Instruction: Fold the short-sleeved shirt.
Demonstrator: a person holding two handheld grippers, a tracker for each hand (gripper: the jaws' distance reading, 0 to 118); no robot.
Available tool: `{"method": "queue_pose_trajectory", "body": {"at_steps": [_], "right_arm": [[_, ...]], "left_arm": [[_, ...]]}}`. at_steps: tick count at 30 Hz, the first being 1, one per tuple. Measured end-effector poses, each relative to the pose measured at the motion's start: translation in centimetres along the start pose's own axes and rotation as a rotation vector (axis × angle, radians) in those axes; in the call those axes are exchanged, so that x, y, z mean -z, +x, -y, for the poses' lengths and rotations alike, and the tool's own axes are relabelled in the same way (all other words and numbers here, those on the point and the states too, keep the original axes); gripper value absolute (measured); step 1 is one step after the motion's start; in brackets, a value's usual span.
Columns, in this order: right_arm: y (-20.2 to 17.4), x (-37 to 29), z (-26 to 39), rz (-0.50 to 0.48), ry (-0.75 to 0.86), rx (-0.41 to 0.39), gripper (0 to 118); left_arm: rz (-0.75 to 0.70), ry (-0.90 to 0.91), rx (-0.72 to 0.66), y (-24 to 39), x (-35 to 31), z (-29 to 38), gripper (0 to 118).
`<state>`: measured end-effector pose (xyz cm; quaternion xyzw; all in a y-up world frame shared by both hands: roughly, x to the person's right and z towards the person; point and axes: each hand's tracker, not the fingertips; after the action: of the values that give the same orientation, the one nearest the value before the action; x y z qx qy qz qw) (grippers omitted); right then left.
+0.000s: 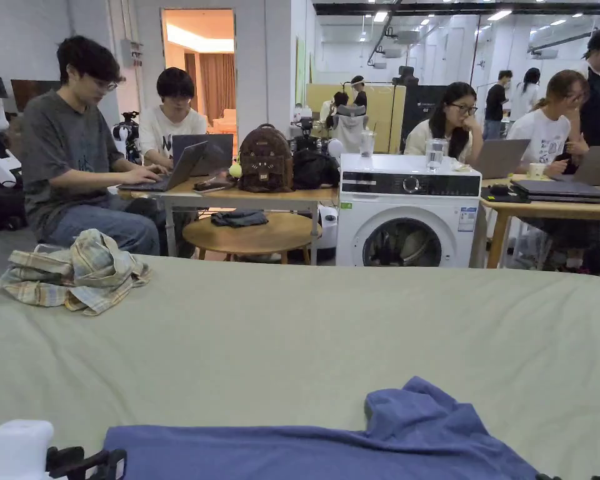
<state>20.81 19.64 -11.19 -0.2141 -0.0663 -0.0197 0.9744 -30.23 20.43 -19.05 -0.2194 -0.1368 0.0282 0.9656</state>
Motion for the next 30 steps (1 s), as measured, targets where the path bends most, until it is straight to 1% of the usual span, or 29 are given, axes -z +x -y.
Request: {"method": "queue_pose_trajectory", "body": {"at_steps": [2,3,4,7,8,9,10,12,13,16,21,23,25,27,29,30], "right_arm": [[-1.9,1.7,-1.2,-0.04,0.018,-0.001,54],[-3.0,2.7,-1.8,-0.061,0.019,-0.003,53],[-3.8,3.6,-2.0,-0.075,0.021,0.003,46],[-6.2,5.8,-2.4,-0.097,0.013,-0.001,35],[-6.8,6.4,-2.2,-0.098,0.016,-0.002,22],[-7.4,7.0,-2.1,-0.096,0.016,-0.004,6],[-7.9,7.4,-1.9,-0.09,0.014,-0.014,0],[-8.7,8.0,-1.5,-0.069,-0.004,-0.042,0],[-8.9,8.4,-1.3,-0.073,-0.014,-0.037,0],[-9.1,9.1,-0.5,-0.073,-0.039,-0.02,0],[-9.4,9.5,0.2,-0.063,-0.061,-0.047,0],[-9.3,9.6,0.3,-0.062,-0.062,-0.049,0],[-9.2,9.9,0.1,-0.072,-0.072,-0.028,0],[-9.2,10.3,-0.1,-0.07,-0.076,-0.029,0],[-9.2,10.7,-0.2,-0.078,-0.086,-0.028,0],[-9.0,10.7,-0.2,-0.078,-0.091,-0.026,0]], "left_arm": [[0.028,0.017,-0.002,1.2,1.7,-1.4,44],[0.042,0.031,-0.005,1.8,2.7,-1.9,44],[0.044,0.039,-0.02,2.2,3.5,-2.2,44],[0.051,0.045,-0.029,3.9,5.4,-2.8,36],[0.054,0.051,-0.021,4.3,5.8,-2.7,25],[0.048,0.053,-0.005,5.0,6.2,-2.6,4],[0.019,0.055,0.035,5.6,6.4,-2.3,0],[0.041,0.027,0.056,6.2,6.8,-1.9,0],[0.059,0.005,0.057,6.4,7.1,-1.7,0],[0.027,-0.008,0.094,7.0,7.4,-0.8,0],[0.021,-0.025,0.092,6.2,7.9,-0.6,0],[0.016,-0.036,0.077,5.6,8.1,-0.8,0],[0.018,-0.048,0.064,4.9,8.3,-1.1,0],[0.022,-0.071,0.042,4.0,8.7,-1.3,0],[0.048,-0.123,-0.04,2.4,9.6,-1.8,0],[0.074,-0.159,-0.101,0.9,10.4,-2.4,5]]}}
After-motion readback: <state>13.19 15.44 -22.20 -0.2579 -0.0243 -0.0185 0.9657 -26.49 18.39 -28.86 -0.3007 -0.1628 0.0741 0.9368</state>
